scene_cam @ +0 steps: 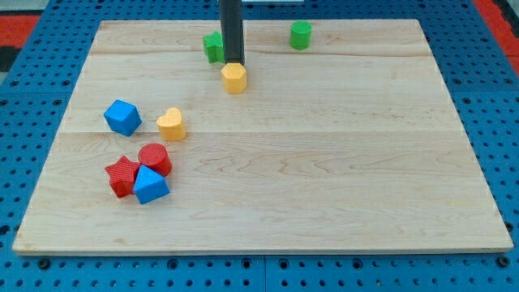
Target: Push green star towards yellow hexagon
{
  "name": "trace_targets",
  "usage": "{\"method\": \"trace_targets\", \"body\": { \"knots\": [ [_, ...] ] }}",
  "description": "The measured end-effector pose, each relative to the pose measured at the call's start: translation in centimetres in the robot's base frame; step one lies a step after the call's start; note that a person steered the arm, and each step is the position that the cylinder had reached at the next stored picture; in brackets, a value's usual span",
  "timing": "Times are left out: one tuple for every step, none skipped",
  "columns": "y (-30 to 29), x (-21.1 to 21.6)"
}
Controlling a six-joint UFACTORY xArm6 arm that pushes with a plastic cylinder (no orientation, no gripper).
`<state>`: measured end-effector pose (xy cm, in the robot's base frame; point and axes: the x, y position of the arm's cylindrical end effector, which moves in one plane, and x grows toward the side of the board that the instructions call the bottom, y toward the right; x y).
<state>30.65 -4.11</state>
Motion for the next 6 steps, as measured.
{"method": "trace_targets", "body": {
  "knots": [
    [0.5, 1.8],
    [-0.9, 1.0],
    [2.0, 0.3],
    [3.0, -4.1],
    [0.6, -6.1],
    [-3.1, -7.6]
  ]
}}
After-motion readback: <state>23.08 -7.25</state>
